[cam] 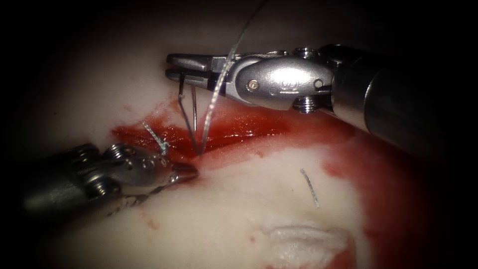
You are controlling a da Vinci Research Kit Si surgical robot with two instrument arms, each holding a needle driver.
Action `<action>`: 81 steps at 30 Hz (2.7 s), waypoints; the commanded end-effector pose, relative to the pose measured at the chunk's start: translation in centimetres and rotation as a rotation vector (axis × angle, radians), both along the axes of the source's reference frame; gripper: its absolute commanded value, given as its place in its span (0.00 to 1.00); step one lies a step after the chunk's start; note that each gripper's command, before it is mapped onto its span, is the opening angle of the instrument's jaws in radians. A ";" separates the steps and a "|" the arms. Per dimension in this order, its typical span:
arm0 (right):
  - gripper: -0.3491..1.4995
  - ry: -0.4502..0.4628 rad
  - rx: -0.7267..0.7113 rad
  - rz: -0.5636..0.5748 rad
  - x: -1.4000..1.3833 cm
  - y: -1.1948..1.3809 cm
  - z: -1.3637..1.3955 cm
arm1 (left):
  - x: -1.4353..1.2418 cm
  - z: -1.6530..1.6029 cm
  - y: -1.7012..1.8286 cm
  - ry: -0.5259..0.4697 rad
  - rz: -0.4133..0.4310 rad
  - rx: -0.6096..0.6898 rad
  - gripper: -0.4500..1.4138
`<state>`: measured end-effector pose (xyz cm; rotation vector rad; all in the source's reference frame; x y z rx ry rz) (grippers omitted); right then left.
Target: Wound Closure
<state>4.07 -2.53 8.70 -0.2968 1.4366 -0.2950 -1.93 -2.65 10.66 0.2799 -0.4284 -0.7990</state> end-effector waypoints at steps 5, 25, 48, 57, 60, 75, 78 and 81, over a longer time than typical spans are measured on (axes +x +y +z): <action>0.00 0.006 -0.040 -0.003 0.09 0.12 -0.01 | -0.06 -0.03 0.12 -0.004 -0.002 -0.006 0.00; 0.00 -0.029 -0.136 -0.074 0.06 -0.03 -0.02 | -0.02 0.00 0.12 0.001 -0.001 -0.017 0.00; 0.00 -0.055 0.043 0.033 0.07 0.03 0.02 | -0.03 0.06 0.06 0.036 0.007 -0.009 0.00; 0.00 -0.046 0.246 0.095 0.06 0.03 0.07 | -0.04 0.07 0.04 0.041 0.006 -0.013 0.00; 0.00 -0.044 0.292 0.103 0.06 0.03 0.07 | -0.04 0.07 0.04 0.044 0.006 -0.011 0.00; 0.00 -0.045 0.359 0.067 0.05 0.00 0.08 | -0.03 0.07 0.05 0.043 0.008 -0.011 0.00; 0.00 -0.044 0.388 0.073 0.05 0.01 0.09 | -0.03 0.07 0.04 0.043 0.008 -0.011 0.00; 0.00 -0.042 0.442 0.082 0.03 0.04 0.09 | -0.02 0.07 0.04 0.043 0.008 -0.011 0.00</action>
